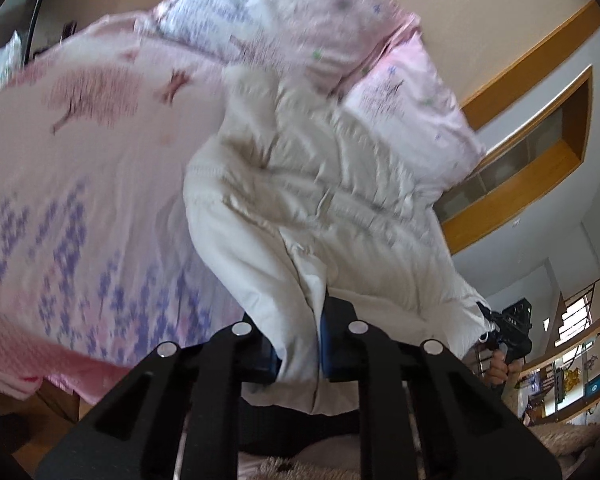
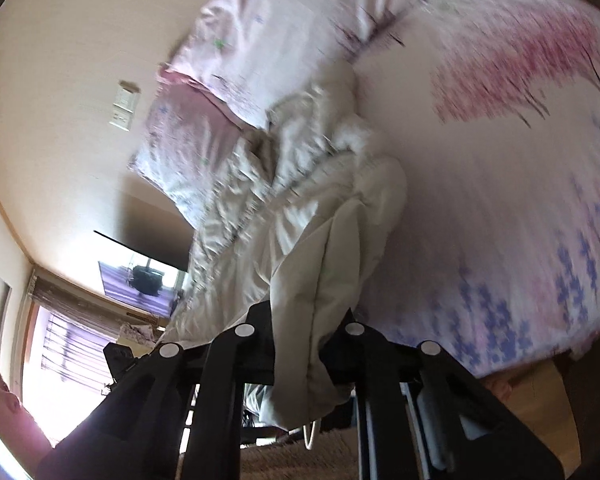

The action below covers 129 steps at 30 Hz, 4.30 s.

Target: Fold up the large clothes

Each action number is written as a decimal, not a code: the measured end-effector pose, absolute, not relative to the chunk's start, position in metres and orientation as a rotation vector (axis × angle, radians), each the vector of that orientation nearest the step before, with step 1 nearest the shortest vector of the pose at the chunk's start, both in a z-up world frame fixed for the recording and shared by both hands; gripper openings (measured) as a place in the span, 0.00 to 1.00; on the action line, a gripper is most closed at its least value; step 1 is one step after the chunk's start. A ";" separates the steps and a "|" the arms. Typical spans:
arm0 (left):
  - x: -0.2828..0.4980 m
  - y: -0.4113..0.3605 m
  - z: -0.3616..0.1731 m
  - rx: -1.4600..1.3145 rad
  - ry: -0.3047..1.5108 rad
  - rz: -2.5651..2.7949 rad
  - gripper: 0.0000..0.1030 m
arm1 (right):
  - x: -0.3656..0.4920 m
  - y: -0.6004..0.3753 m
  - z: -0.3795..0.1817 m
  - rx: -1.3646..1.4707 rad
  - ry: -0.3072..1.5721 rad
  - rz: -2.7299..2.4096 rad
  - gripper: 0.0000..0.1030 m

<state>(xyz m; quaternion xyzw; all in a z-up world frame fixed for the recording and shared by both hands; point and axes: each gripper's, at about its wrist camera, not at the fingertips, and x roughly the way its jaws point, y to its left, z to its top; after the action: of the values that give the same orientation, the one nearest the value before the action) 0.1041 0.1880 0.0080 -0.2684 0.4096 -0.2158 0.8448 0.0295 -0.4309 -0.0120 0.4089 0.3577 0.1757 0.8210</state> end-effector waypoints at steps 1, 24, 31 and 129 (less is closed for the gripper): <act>0.106 0.189 0.012 -0.575 0.849 -0.454 0.15 | 0.032 -0.430 -0.005 0.863 0.741 0.381 0.12; 0.268 0.183 0.097 -0.631 0.634 -0.338 0.14 | 0.189 -0.419 0.091 0.797 0.437 0.264 0.11; 0.345 0.172 0.087 -0.636 0.670 -0.253 0.15 | 0.261 -0.419 0.078 0.772 0.509 0.134 0.11; 0.413 0.090 0.005 -0.080 1.006 -0.122 0.74 | 0.318 -0.380 -0.028 0.388 0.966 -0.045 0.12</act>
<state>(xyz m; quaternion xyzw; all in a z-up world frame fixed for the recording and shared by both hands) 0.4126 0.0898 0.0052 -0.0382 0.4816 -0.0586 0.8736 0.3179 -0.3801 -0.0283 0.1851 0.4613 -0.0217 0.8675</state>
